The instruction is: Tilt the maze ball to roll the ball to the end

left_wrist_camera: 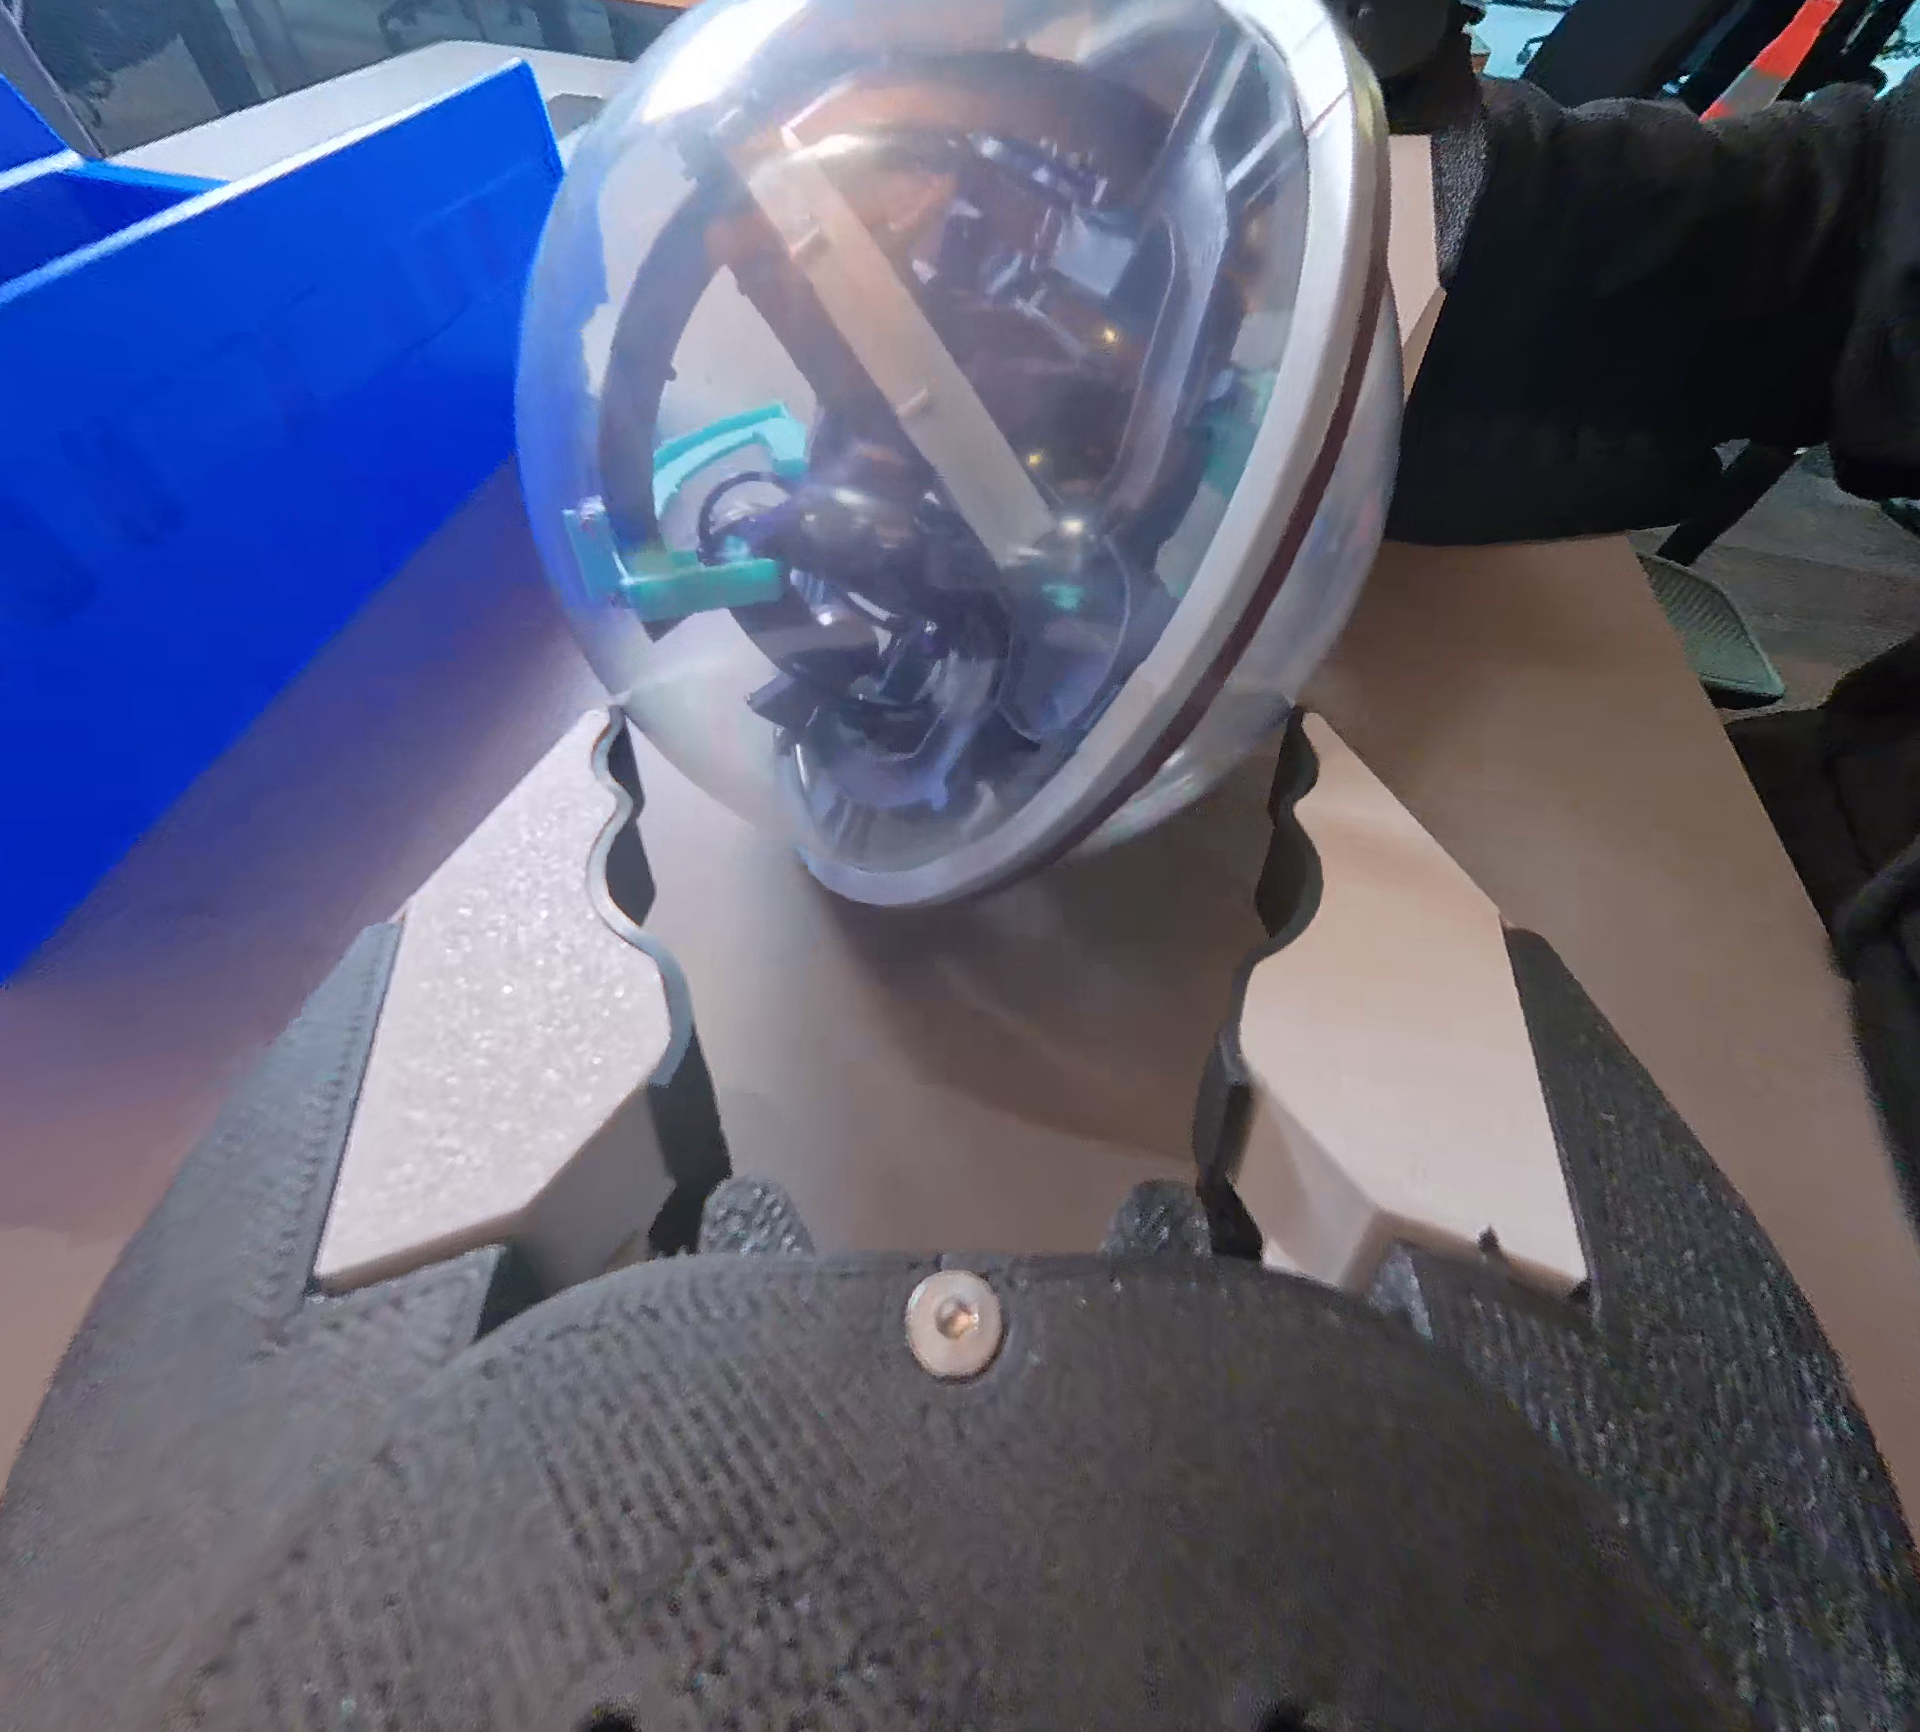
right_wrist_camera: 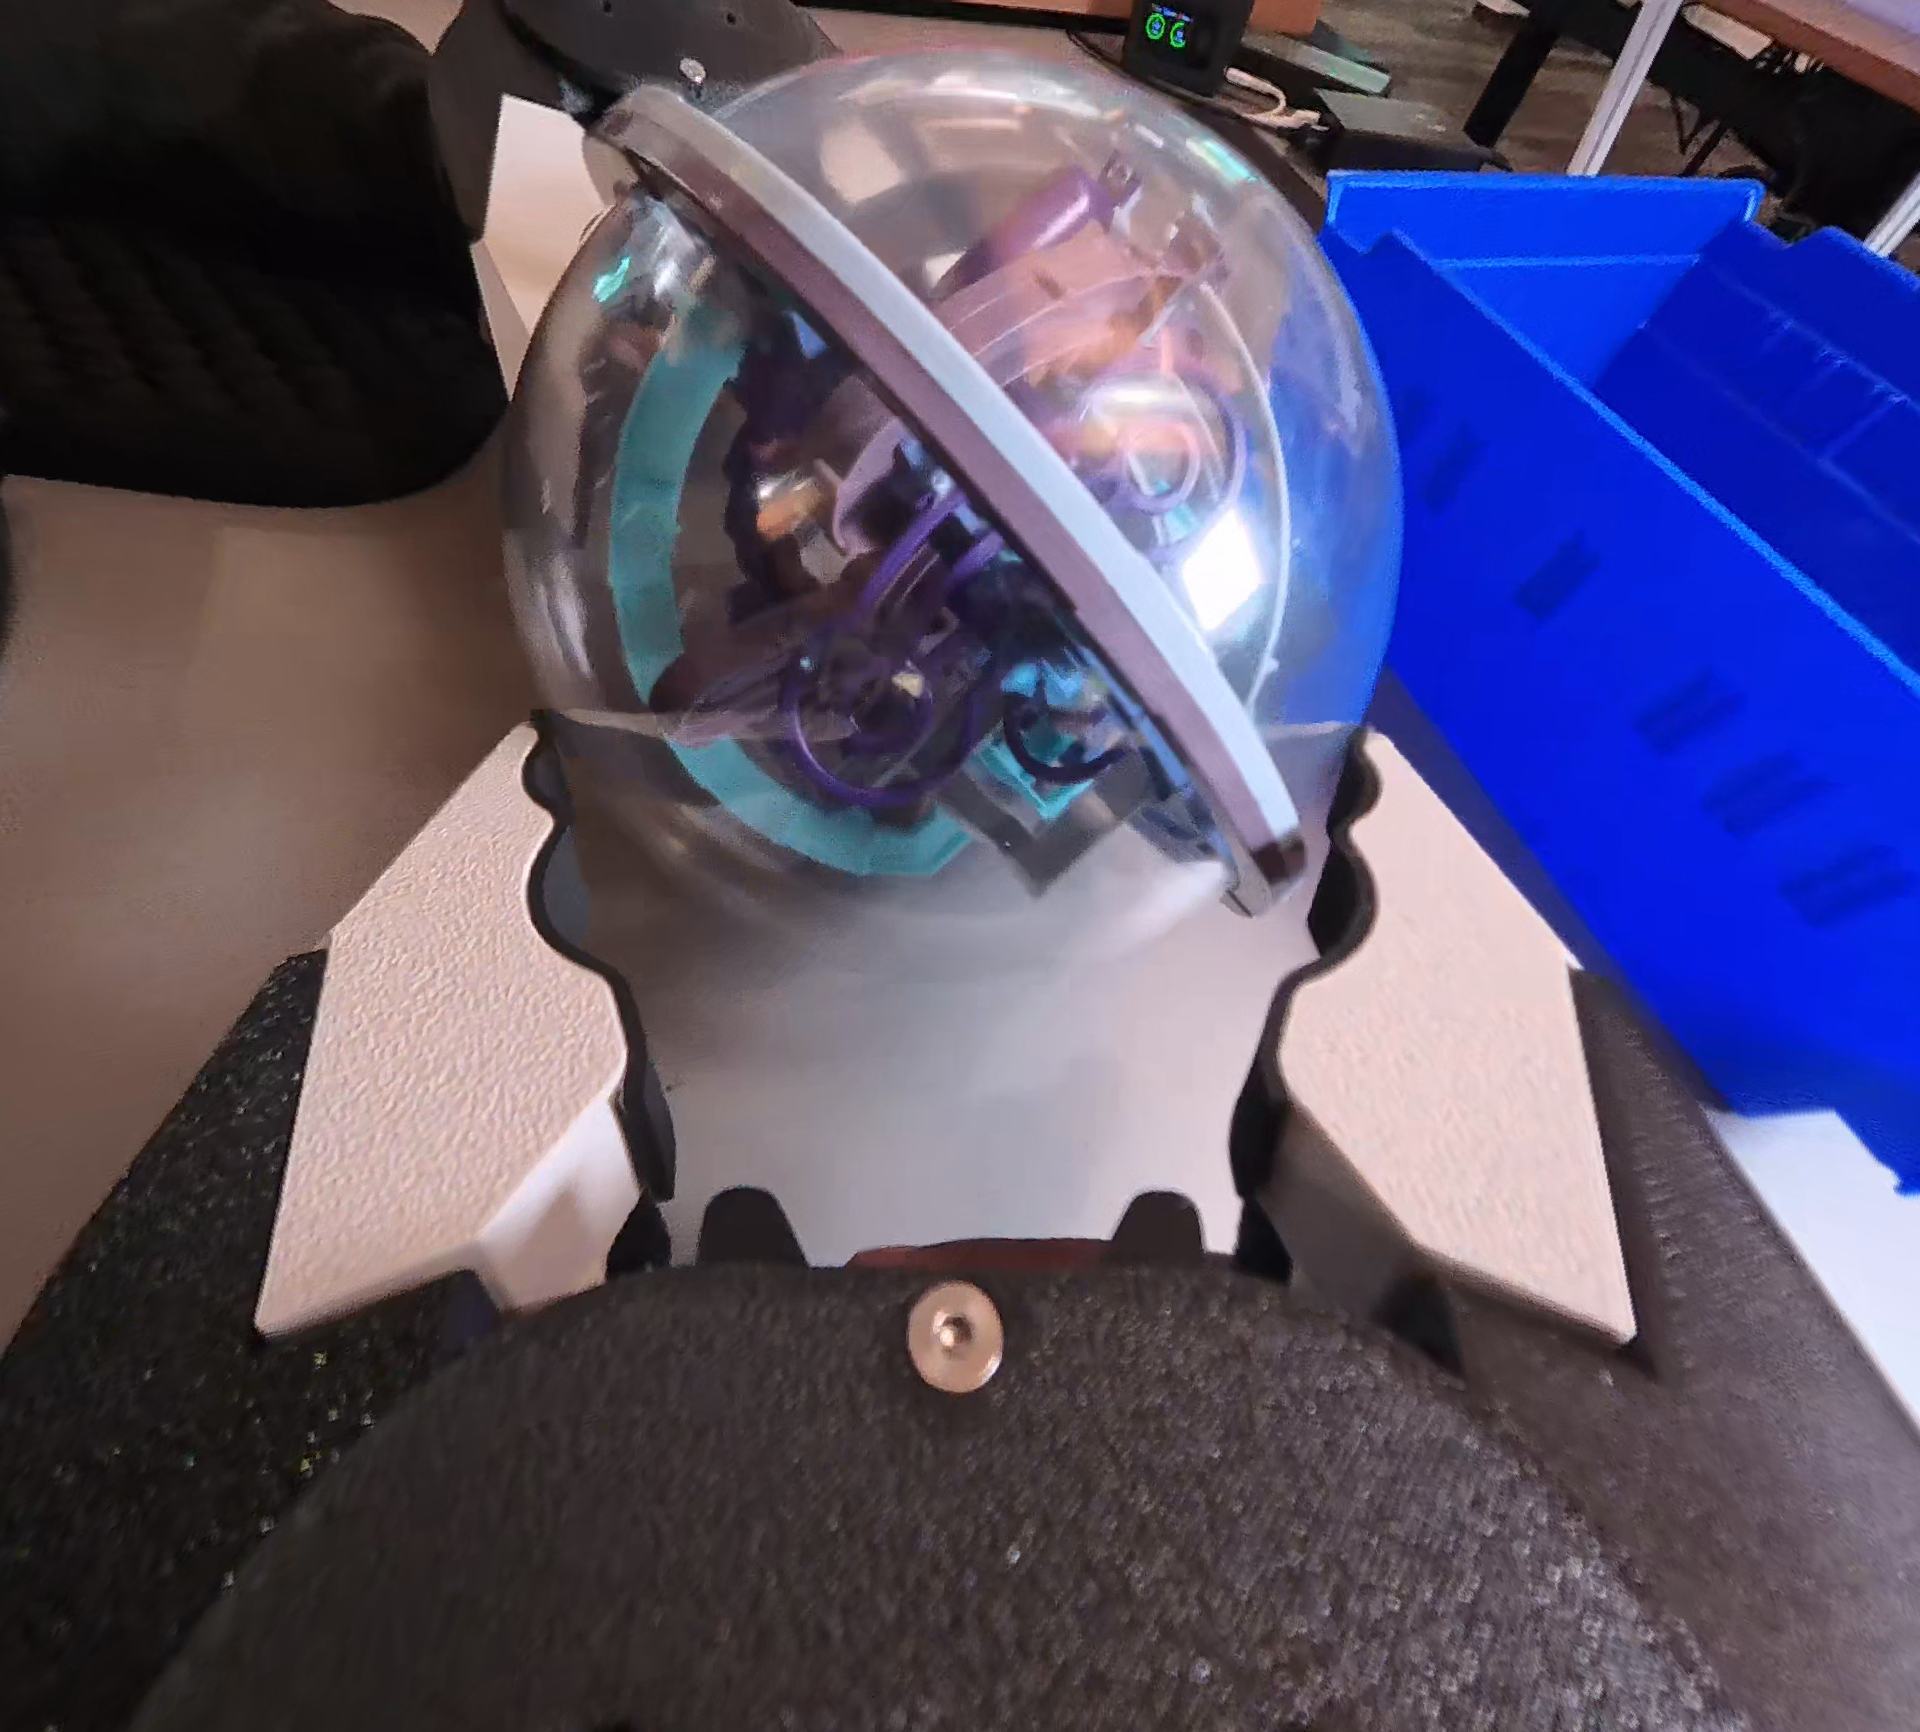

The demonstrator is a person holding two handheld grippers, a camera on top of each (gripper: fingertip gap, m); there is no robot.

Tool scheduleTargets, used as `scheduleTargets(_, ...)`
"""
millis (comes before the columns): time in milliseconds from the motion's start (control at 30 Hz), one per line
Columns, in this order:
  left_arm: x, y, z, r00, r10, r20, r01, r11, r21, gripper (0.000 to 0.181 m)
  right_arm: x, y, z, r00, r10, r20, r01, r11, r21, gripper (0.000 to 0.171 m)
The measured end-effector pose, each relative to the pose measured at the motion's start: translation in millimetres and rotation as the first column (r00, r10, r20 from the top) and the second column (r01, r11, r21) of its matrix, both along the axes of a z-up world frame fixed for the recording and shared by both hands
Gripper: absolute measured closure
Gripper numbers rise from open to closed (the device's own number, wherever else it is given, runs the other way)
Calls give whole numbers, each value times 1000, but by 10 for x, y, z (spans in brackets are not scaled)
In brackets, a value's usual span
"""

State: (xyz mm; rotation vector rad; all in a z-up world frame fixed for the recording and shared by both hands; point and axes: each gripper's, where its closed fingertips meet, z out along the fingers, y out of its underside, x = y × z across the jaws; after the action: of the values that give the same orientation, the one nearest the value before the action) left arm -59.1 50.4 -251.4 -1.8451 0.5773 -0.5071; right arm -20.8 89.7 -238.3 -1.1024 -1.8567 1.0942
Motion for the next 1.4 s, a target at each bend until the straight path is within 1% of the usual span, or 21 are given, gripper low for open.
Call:
scheduleTargets(100,9,7,-68,1000,-1,6,1,999,-46,60,-43,-10,57,1000,11,-7,-11,1000,-14,30)
scheduleTargets(233,-6,5,-67,1000,2,12,-1,998,-55,59,-64,-16,80,1000,15,26,-14,1000,-20,30)
scheduleTargets(433,-62,42,79,999,27,-22,-26,998,58,53,-86,-4,65,998,18,54,-12,995,-99,34)
scheduleTargets(533,-85,83,148,997,42,-62,-34,992,125,48,-130,-8,95,998,13,69,-4,991,-132,34)
scheduleTargets(600,-105,118,152,997,49,-59,-41,990,131,44,-169,-5,107,994,1,106,16,988,-156,34)
scheduleTargets(667,-132,135,165,999,45,7,-45,993,107,43,-214,1,144,990,-18,142,46,979,-199,34)
scheduleTargets(733,-151,134,166,994,42,97,-46,998,37,43,-265,3,212,986,-35,161,76,963,-259,33)
scheduleTargets(833,-158,120,122,981,38,190,-30,999,-44,43,-312,10,293,993,-39,112,69,956,-285,34)
scheduleTargets(933,-147,115,119,965,34,260,-12,996,-85,45,-272,-12,271,999,-3,51,16,967,-255,27)
scheduleTargets(1000,-159,132,145,951,42,305,-13,995,-98,48,-216,16,206,1000,7,20,-4,985,-174,26)
scheduleTargets(1067,-156,144,165,938,41,345,-2,994,-114,50,-202,50,114,1000,-6,15,7,997,-74,25)
scheduleTargets(1167,-145,151,148,921,40,388,19,989,-148,50,-288,83,74,999,-53,-9,53,999,-13,24)
scheduleTargets(1300,-125,114,99,889,41,457,73,971,-229,51,-316,52,125,1000,-31,2,31,995,-92,25)
scheduleTargets(1367,-133,75,60,912,13,410,89,969,-231,54,-304,39,129,1000,-21,22,23,992,-121,26)
scheduleTargets(1400,-152,59,65,930,-5,368,84,976,-199,54,-300,36,130,999,-20,31,24,991,-131,27)
